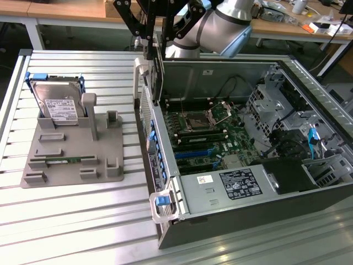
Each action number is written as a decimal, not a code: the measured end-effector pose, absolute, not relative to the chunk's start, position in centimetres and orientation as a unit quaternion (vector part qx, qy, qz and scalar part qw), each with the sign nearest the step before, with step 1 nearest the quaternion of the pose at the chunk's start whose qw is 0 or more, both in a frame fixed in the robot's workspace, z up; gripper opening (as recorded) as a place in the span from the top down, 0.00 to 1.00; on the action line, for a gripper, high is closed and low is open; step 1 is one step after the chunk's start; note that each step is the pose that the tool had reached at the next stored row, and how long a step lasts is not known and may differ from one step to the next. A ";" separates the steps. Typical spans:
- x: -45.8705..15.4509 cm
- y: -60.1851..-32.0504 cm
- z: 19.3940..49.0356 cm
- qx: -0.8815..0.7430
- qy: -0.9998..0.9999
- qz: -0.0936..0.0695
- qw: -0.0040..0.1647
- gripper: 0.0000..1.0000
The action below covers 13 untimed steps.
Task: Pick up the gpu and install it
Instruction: 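Pick up the gpu and move the gpu toward the slot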
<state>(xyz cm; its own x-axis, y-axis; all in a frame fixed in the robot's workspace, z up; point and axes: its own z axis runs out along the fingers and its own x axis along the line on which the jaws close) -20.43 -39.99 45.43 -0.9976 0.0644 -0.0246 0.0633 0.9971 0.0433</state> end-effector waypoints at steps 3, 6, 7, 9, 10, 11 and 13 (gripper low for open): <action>-20.1 -40.0 45.4 0.032 0.999 0.021 0.013 0.74; -19.6 -40.0 45.4 0.032 0.999 0.021 0.013 0.74; -19.5 -40.0 45.4 0.032 0.999 0.021 0.013 0.74; -19.2 -40.0 45.4 0.032 0.999 0.021 0.013 0.74; -19.1 -40.0 45.4 0.032 0.999 0.021 0.013 0.74; -19.0 -40.0 45.4 0.032 0.999 0.021 0.013 0.74; -18.8 -40.0 45.4 0.032 0.999 0.021 0.013 0.74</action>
<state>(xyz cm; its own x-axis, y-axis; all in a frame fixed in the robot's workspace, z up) -18.82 -39.99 45.44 -0.9976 0.0643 -0.0245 0.0632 0.9971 0.0432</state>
